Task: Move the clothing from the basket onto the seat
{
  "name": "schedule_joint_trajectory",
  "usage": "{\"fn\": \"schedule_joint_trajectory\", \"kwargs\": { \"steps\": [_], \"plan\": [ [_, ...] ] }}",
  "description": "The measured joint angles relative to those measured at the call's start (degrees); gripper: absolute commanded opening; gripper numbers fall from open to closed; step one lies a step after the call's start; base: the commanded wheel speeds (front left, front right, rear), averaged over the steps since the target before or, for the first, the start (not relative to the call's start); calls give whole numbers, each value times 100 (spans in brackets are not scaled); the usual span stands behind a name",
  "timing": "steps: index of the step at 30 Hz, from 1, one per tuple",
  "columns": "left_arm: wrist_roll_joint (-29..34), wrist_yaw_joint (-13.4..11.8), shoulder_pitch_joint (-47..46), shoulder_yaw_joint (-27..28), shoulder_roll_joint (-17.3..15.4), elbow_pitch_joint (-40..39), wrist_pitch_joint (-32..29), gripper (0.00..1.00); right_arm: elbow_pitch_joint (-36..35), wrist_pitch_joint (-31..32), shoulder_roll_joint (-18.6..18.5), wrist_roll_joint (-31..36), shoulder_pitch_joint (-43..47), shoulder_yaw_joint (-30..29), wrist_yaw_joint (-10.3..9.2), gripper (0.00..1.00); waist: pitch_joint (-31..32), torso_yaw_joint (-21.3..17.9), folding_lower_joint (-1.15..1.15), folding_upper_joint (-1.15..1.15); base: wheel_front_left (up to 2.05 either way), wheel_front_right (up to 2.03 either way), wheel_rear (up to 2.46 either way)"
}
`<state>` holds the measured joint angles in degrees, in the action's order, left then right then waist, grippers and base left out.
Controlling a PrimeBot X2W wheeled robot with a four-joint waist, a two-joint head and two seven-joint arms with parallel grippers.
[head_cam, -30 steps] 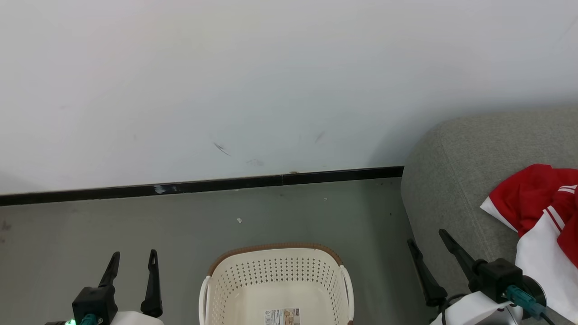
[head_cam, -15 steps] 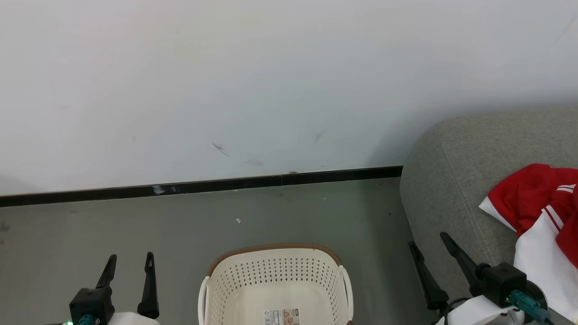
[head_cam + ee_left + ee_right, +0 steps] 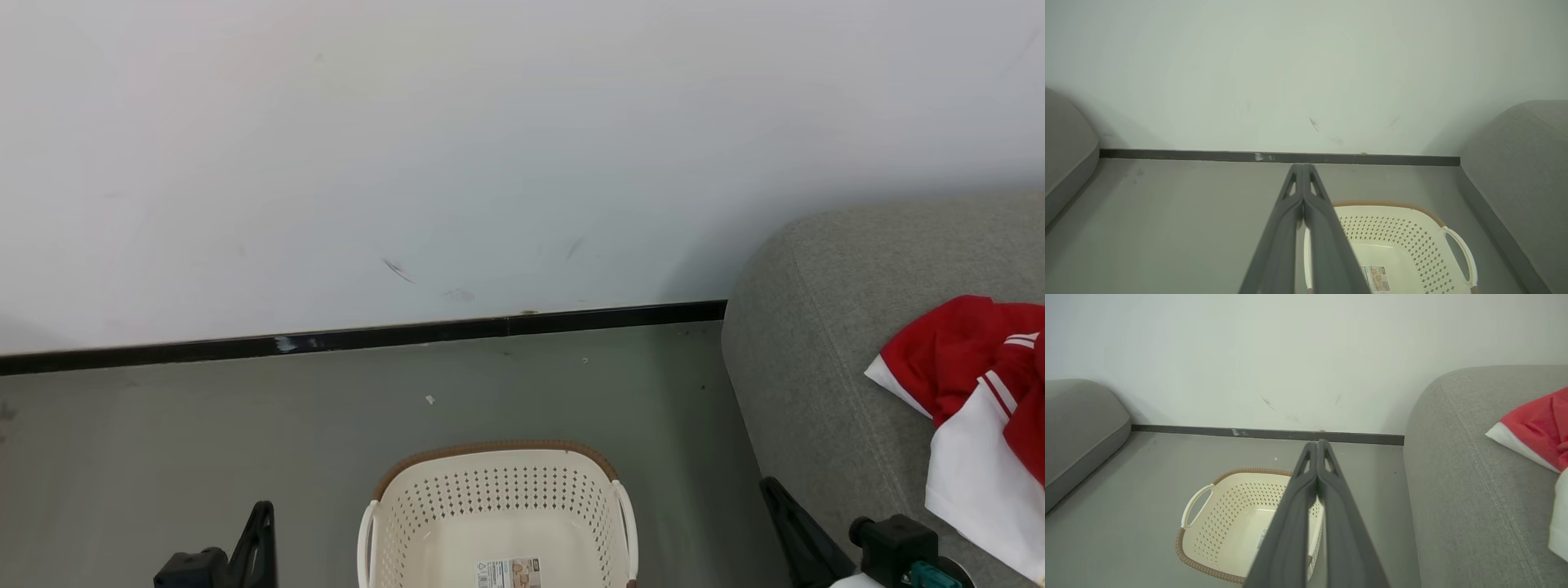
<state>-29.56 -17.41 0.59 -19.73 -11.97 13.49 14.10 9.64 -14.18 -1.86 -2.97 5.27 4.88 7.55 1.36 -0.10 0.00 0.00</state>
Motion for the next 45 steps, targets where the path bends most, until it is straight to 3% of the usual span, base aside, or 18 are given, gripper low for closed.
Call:
{"fn": "schedule_joint_trajectory", "kwargs": {
  "steps": [9, 17, 26, 33, 45],
  "plan": [
    [-616, 152, 3, 201, 80, -42, -170, 0, -242, 0, 0, -606, 117, 140, 0, 0, -20, -7, 0, 0, 0, 0, 0],
    [-1112, 347, 3, 388, 140, -94, -349, 0, -324, 25, 0, -1556, 176, 88, 0, 0, -32, -1, 4, 0, 0, 0, 0],
    [-1731, 542, 3, 623, 259, -141, -552, 0, -297, 258, -21, -2562, 136, -73, 0, 0, -23, 9, 39, 0, 0, 0, 0],
    [-2172, 687, 2, 794, 313, -160, -701, 0, -202, 371, -82, -3248, 121, -126, -1, 0, -13, 12, 50, 0, 0, 0, 0],
    [-2919, 940, -7, 1074, 448, -171, -945, 0, -98, 601, -201, -4431, -107, -199, -4, 0, -21, 13, 41, 0, 0, 0, 0]
  ]
}}
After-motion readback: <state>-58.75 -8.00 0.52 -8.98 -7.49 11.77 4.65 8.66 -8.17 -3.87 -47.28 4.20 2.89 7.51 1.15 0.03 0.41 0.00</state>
